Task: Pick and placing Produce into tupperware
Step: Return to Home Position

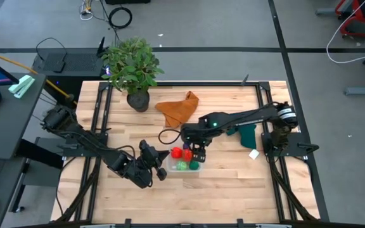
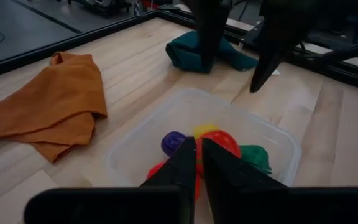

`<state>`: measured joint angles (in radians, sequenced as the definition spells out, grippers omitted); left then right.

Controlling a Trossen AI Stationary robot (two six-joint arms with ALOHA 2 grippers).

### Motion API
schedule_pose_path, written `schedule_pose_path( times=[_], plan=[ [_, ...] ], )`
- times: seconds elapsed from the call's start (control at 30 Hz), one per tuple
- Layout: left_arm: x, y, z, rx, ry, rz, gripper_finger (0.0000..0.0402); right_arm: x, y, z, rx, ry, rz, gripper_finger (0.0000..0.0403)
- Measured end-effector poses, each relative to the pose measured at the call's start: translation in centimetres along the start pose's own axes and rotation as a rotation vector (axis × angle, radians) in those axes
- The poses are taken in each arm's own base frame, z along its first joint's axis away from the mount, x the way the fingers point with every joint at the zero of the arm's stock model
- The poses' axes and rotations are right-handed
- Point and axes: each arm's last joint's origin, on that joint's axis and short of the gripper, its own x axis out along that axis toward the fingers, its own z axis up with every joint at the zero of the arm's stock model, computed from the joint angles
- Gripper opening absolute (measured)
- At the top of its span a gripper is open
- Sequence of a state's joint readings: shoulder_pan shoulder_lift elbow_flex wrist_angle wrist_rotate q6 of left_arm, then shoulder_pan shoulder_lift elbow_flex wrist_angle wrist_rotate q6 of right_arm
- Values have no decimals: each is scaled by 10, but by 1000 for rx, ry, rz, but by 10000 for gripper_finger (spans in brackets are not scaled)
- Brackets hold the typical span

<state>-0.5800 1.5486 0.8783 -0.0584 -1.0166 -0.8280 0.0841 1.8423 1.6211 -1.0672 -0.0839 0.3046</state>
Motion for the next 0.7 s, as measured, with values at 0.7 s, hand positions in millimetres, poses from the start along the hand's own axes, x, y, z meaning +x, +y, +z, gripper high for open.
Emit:
schedule_pose_path(
  times=[0.7],
  plan=[
    [-66, 43, 56, 65, 85, -150, 18, -60, 19, -60, -9, -67, -112, 256]
  ],
)
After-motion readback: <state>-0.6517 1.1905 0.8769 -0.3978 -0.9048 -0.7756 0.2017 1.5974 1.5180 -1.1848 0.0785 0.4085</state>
